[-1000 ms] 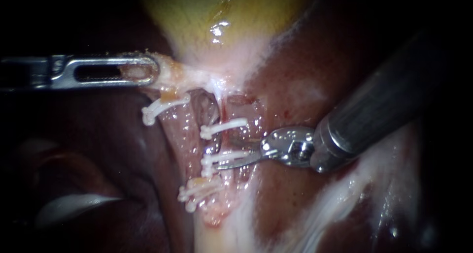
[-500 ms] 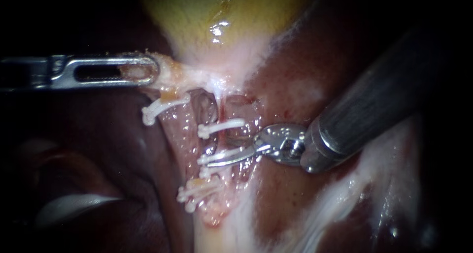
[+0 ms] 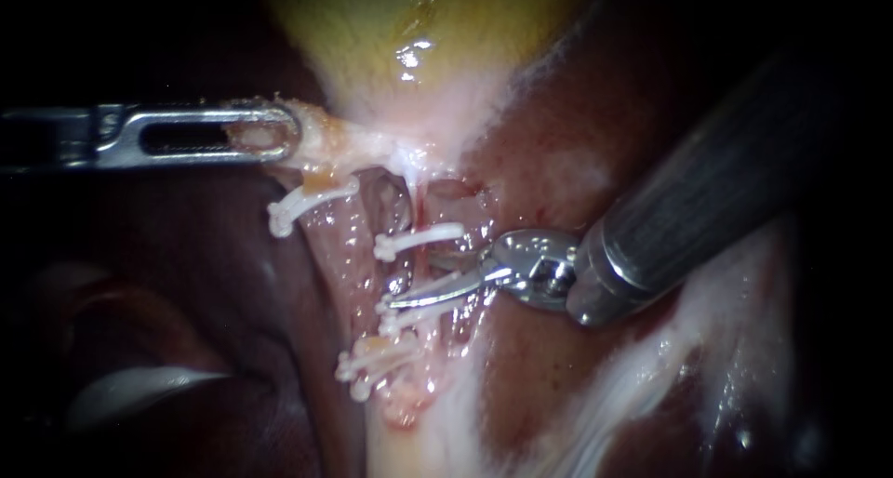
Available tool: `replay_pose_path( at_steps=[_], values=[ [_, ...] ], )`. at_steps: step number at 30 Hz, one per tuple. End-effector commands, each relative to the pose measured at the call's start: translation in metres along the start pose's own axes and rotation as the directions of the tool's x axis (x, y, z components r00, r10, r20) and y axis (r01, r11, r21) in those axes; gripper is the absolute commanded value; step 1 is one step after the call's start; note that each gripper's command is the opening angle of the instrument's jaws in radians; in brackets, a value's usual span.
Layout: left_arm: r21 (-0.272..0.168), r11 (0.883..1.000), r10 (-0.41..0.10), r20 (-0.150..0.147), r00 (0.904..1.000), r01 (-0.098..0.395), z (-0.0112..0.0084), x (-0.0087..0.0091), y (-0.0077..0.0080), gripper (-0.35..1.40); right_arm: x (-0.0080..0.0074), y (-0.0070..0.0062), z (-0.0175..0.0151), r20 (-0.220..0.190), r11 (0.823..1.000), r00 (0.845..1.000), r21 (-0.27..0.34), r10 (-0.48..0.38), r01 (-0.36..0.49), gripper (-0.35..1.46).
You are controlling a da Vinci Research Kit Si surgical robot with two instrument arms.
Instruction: Go to the cutting position right tube
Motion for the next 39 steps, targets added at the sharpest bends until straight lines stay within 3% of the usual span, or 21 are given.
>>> replay_pose_path(
  at_steps=[1,17,24,39],
  values=[
    [0.0,1.0,0.0,0.0,1.0,0.0,0.0,0.0,0.0,-0.35,0.0001,-0.0001,-0.0001,-0.002,1.0,1.0,0.005,0.006,-0.006,1.44],
    [0.0,1.0,0.0,0.0,1.0,0.0,0.0,0.0,0.0,-0.35,0.0003,-0.0016,0.0004,0.014,0.997,1.0,0.07,0.011,-0.012,1.4],
    [0.0,1.0,0.0,0.0,1.0,0.0,-0.0001,0.0,0.0,-0.35,0.0006,-0.002,0.0005,-0.031,0.993,0.999,0.122,0.013,-0.009,1.4],
    [0.0,1.0,0.001,0.0,1.0,-0.001,0.0,0.0,0.0001,-0.35,0.0018,-0.0023,0.0005,-0.104,0.985,0.994,0.171,0.017,0.001,1.4]
  ],
)
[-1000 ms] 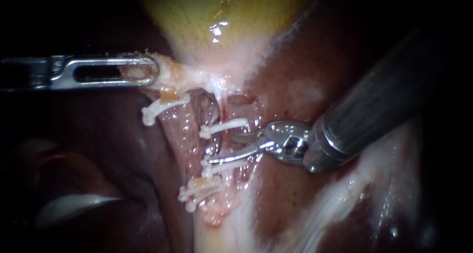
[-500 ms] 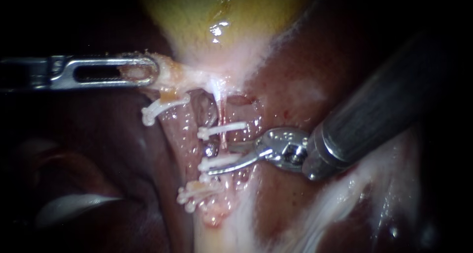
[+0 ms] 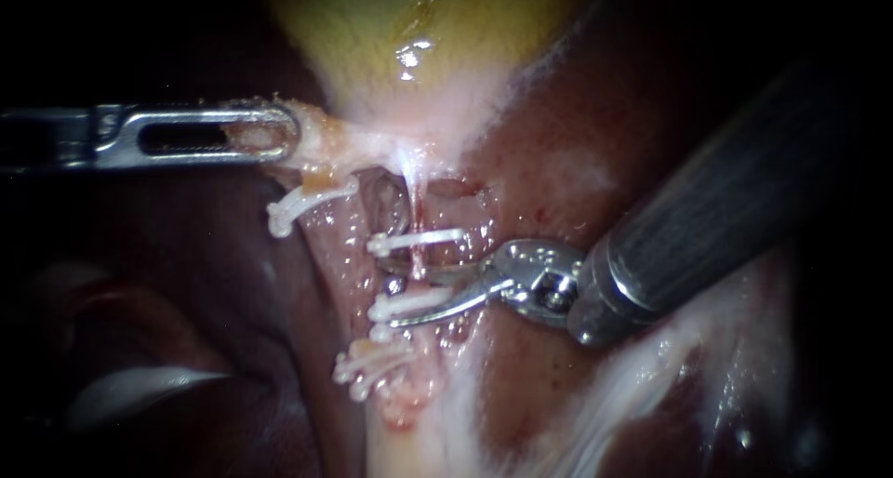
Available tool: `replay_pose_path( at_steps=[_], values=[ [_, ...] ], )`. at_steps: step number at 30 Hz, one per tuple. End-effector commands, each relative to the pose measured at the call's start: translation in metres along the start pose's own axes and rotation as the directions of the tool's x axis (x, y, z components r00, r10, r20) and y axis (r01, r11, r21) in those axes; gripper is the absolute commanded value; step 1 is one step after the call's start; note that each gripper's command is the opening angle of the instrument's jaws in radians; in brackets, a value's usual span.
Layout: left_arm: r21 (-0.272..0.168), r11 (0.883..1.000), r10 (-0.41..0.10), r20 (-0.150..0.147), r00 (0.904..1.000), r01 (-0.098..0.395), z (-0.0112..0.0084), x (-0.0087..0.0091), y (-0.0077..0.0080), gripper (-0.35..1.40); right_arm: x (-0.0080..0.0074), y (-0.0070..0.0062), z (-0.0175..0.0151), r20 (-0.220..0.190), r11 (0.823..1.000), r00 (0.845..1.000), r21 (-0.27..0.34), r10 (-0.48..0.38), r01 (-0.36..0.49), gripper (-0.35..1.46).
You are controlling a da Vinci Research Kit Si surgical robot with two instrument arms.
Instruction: Go to the cutting position right tube
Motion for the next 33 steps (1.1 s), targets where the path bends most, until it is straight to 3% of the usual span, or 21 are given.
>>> replay_pose_path(
  at_steps=[1,10,19,33],
  values=[
    [0.0,1.0,0.0,0.0,1.0,0.0,0.0,0.0,0.0,-0.35,0.0,0.0001,0.0002,-0.001,1.0,1.0,0.009,0.0,0.0,1.39],
    [0.0,1.0,0.0,0.0,1.0,0.0,0.0002,0.0,0.0,-0.35,0.0004,0.0007,0.0012,-0.039,1.0,0.999,0.022,-0.004,0.005,1.39],
    [0.0,1.0,0.0,0.001,1.0,0.0,0.0003,0.0,0.0002,-0.35,0.001,0.0023,0.0035,-0.077,0.999,0.997,0.05,-0.004,0.007,1.39],
    [-0.001,1.0,0.0,0.001,1.0,0.0,0.0005,0.0001,0.0001,-0.35,0.0012,0.0029,0.0039,-0.12,0.998,0.993,0.061,0.007,0.0,1.37]
  ],
)
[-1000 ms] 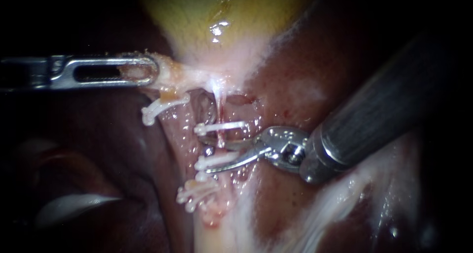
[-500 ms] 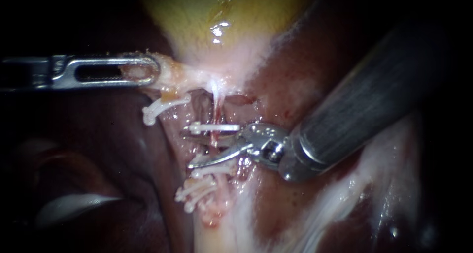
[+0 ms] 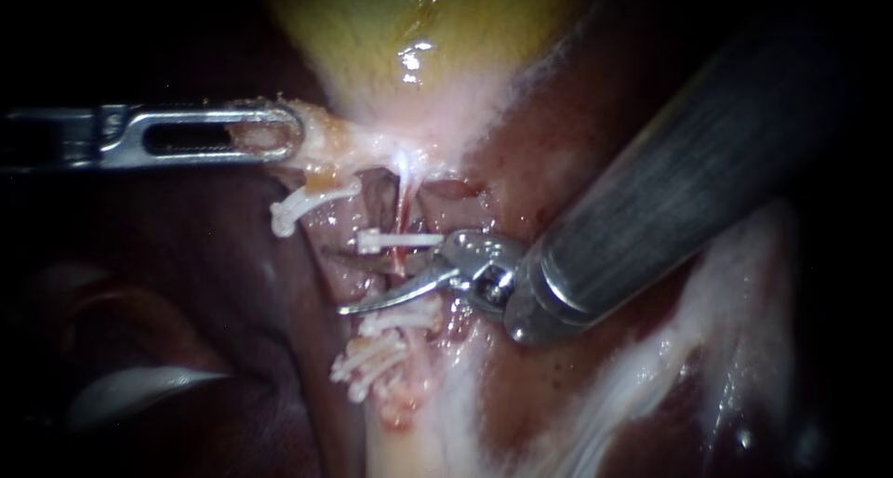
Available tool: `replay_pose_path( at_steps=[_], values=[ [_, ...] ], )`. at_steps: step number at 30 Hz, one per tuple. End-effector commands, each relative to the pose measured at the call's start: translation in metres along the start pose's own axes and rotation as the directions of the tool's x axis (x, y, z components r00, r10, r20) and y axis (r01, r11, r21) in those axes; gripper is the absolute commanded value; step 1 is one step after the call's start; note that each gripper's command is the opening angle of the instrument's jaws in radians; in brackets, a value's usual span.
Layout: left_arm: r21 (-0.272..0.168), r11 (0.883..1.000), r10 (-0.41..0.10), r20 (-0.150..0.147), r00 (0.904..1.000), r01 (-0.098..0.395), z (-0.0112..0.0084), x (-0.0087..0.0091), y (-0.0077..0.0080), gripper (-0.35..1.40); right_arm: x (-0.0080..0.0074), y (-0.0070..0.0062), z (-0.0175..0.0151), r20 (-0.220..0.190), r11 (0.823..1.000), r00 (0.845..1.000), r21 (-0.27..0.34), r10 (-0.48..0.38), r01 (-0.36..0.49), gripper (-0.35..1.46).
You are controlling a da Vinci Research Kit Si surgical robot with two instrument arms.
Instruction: Go to the cutting position right tube
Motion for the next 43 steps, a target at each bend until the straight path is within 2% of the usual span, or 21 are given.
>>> replay_pose_path(
  at_steps=[1,12,13,14,15,16,17,19,20,22,28,43],
  values=[
    [-0.001,1.0,0.0,0.0,1.0,0.0,0.0,0.0,0.0,-0.35,0.0,0.0,0.0,0.001,1.0,1.0,-0.001,0.0,0.0,1.37],
    [-0.001,1.0,0.0,0.0,1.0,0.0,0.0,0.0,0.0,-0.35,-0.0001,0.0001,-0.0001,0.001,1.0,1.0,0.0,0.005,-0.005,1.32],
    [-0.001,1.0,0.0,0.0,1.0,0.0,0.0,0.0,0.0,-0.35,-0.0001,0.0001,-0.0001,0.002,1.0,1.0,0.0,0.005,-0.005,1.3],
    [-0.001,1.0,0.0,0.0,1.0,0.0,0.0,0.0,0.0,-0.35,-0.0001,0.0001,-0.0001,0.001,1.0,1.0,-0.003,0.005,-0.005,1.2],
    [-0.001,1.0,0.0,0.0,1.0,0.0,0.0,0.0,0.0,-0.35,-0.0001,-0.0001,-0.0006,-0.003,0.999,0.999,-0.004,0.046,-0.046,0.72],
    [-0.001,1.0,0.006,0.0,1.0,-0.006,0.0,0.0,0.0,-0.35,0.0001,0.0,-0.0009,0.005,0.992,0.992,-0.004,0.125,-0.125,0.06],
    [-0.001,1.0,0.006,0.0,1.0,-0.006,0.0001,0.0,0.0,-0.35,0.0001,0.0,-0.0009,0.023,0.985,0.985,-0.018,0.173,-0.172,-0.35],
    [-0.002,1.0,0.006,0.001,1.0,-0.006,0.0001,0.0001,0.0,-0.35,-0.0002,-0.0008,-0.0008,0.103,0.983,0.978,-0.045,0.184,-0.18,-0.35],
    [-0.002,1.0,0.007,0.001,1.0,-0.007,0.0001,0.0002,0.0001,-0.35,-0.0003,-0.0009,-0.0006,0.102,0.985,0.98,-0.041,0.171,-0.168,-0.35],
    [-0.001,1.0,0.006,0.001,1.0,-0.006,0.0001,0.0001,0.0002,-0.35,0.0001,-0.0009,-0.0003,0.071,0.987,0.984,-0.02,0.163,-0.162,-0.35],
    [-0.001,1.0,0.007,0.001,1.0,-0.007,0.0002,0.0002,0.0004,-0.35,0.0004,-0.0005,-0.0005,0.057,0.988,0.986,-0.013,0.157,-0.156,-0.35],
    [-0.002,1.0,0.007,0.001,1.0,-0.007,0.0002,0.0002,0.0003,-0.35,0.0007,-0.0002,-0.0017,0.049,0.987,0.986,-0.021,0.158,-0.158,-0.35]
  ],
)
